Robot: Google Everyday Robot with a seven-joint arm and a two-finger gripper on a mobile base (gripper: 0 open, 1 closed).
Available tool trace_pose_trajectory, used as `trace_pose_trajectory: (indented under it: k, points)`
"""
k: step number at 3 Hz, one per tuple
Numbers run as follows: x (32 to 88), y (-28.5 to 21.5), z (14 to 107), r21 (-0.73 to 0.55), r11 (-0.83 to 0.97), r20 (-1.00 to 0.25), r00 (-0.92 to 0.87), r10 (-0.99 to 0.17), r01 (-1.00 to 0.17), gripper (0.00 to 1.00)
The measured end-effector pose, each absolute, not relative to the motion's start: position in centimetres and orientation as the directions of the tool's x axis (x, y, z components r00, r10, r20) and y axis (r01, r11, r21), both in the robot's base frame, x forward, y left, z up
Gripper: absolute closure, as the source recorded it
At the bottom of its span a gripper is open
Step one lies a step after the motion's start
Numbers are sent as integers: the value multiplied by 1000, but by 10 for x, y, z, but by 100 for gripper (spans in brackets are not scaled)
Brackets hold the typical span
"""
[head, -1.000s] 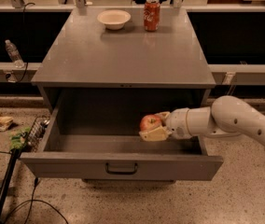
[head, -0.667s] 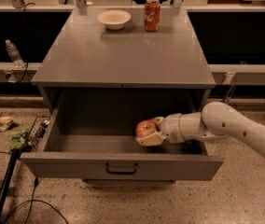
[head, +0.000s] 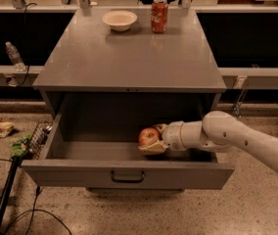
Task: Place apple into top drawer
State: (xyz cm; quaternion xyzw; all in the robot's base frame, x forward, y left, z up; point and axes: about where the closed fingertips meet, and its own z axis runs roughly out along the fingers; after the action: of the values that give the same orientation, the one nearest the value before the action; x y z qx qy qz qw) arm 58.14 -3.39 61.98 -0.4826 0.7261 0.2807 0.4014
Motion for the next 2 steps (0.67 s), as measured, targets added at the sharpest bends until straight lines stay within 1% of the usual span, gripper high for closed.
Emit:
trace_pose_trajectory:
  k: [1,2]
  points:
    - [585,-39,624,-8,393,-850,-201,-487,-920,5]
    - [587,-51,637,-22,410,-845,-202,-495,-912,8]
